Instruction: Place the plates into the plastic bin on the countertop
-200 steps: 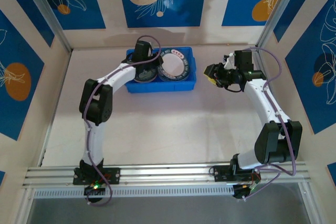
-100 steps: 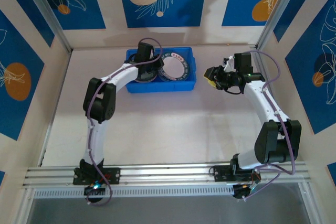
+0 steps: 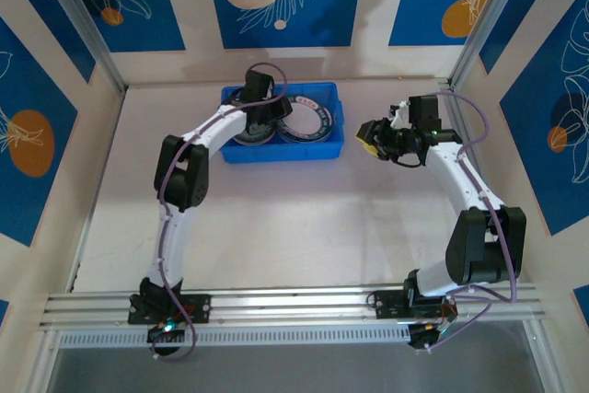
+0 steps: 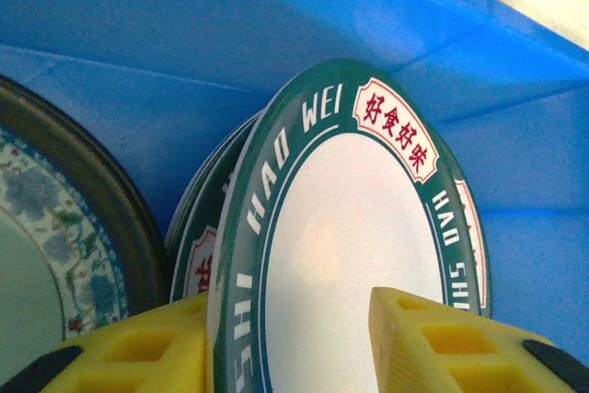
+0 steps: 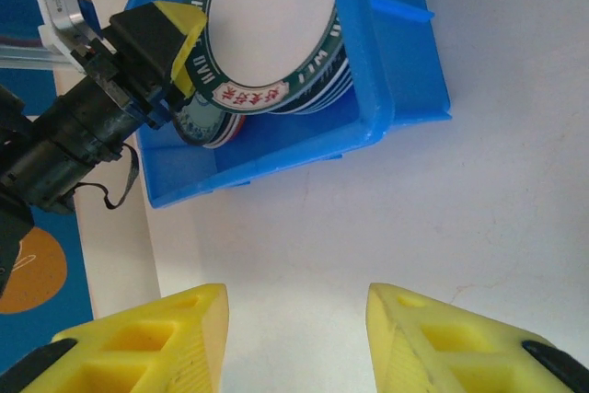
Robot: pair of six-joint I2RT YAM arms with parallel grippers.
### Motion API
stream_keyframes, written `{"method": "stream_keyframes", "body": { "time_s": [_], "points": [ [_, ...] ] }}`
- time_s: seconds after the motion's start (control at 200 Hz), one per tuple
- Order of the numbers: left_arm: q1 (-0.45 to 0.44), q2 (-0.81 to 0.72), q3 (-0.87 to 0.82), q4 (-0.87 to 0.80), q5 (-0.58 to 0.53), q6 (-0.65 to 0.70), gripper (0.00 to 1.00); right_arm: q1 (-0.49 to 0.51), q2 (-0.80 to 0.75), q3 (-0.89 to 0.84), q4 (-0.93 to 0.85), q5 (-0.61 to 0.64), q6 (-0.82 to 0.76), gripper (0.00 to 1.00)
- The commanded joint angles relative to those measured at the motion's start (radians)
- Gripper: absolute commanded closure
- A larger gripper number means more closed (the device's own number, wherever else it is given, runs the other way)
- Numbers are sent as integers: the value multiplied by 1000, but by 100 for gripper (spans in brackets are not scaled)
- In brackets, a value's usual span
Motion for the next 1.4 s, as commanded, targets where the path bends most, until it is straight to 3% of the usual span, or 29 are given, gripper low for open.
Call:
{"method": "stream_keyframes", "body": {
  "time_s": [0.0, 0.26, 0.63, 0.88, 0.95, 1.02, 1.041, 1.081, 1.121, 1.131, 1.271, 1.396],
  "points": [
    [-14, 19, 56, -78, -42, 42, 54, 3, 12, -24, 7, 7, -9, 55],
    [-29, 24, 129, -221, -170, 164, 38, 7, 14, -55, 18, 23, -20, 55],
    [-48, 32, 161, -232, -189, 192, 38, 9, 18, -56, 23, 27, -34, 55],
    [-70, -143, 41, -149, -225, 252, 31, 50, -7, -37, -9, 137, -109, 56],
    [-72, -224, -40, -104, -224, 276, 21, 65, -23, -41, 8, 158, -131, 56],
    [-76, -328, -159, -16, -213, 306, 2, 84, -49, -56, 46, 172, -167, 54],
    [-77, -361, -194, 14, -214, 316, 0, 90, -57, -60, 55, 183, -177, 51],
    [-79, -427, -278, 71, -224, 332, 0, 111, -82, -69, 67, 241, -201, 33],
    [-80, -500, -363, 130, -225, 360, 0, 136, -111, -83, 81, 303, -243, 3],
    [-80, -518, -386, 145, -226, 366, 0, 142, -118, -87, 85, 320, -253, 0],
    [-80, -782, -740, 328, -321, 460, 0, 209, -222, -202, 185, 623, -332, 1],
    [-80, -1004, -1030, 435, -437, 573, 0, 251, -306, -384, 408, 862, -423, 1]
  ]
}}
